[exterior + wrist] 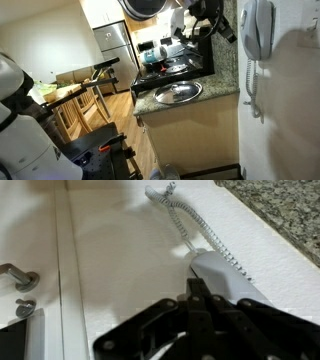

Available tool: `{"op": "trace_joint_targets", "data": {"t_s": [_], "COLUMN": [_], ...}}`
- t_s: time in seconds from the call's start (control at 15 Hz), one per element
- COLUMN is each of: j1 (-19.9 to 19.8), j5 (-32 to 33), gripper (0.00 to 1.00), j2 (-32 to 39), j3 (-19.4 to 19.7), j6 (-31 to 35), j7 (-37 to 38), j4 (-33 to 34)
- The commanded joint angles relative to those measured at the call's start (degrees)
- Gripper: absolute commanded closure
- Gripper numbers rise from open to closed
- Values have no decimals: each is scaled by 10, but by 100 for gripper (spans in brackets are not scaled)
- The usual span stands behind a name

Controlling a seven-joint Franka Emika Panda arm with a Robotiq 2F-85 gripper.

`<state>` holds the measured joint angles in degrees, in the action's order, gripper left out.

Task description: Turn off the light switch

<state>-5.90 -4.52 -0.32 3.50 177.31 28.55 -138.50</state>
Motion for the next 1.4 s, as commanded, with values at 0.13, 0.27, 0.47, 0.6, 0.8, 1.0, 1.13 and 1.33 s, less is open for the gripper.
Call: {"op": "trace_joint_targets", "data": {"t_s": [0.13,0.27,0.47,0.6,0.8,1.0,1.13,1.33], "j1": [-2,-2,-18,-19,-14,4,26,26], "j5": [2,2,74,69,107,126,160,160], "gripper": [99,99,100,100,100,100,100,99], "j2": [6,7,19,36,66,93,112,109], "j3": [0,0,27,38,67,87,112,111], "j6": [0,0,2,-15,-29,-30,-33,-19], "j7": [6,6,74,89,138,182,226,226], "j4": [9,9,10,31,70,111,142,132]}}
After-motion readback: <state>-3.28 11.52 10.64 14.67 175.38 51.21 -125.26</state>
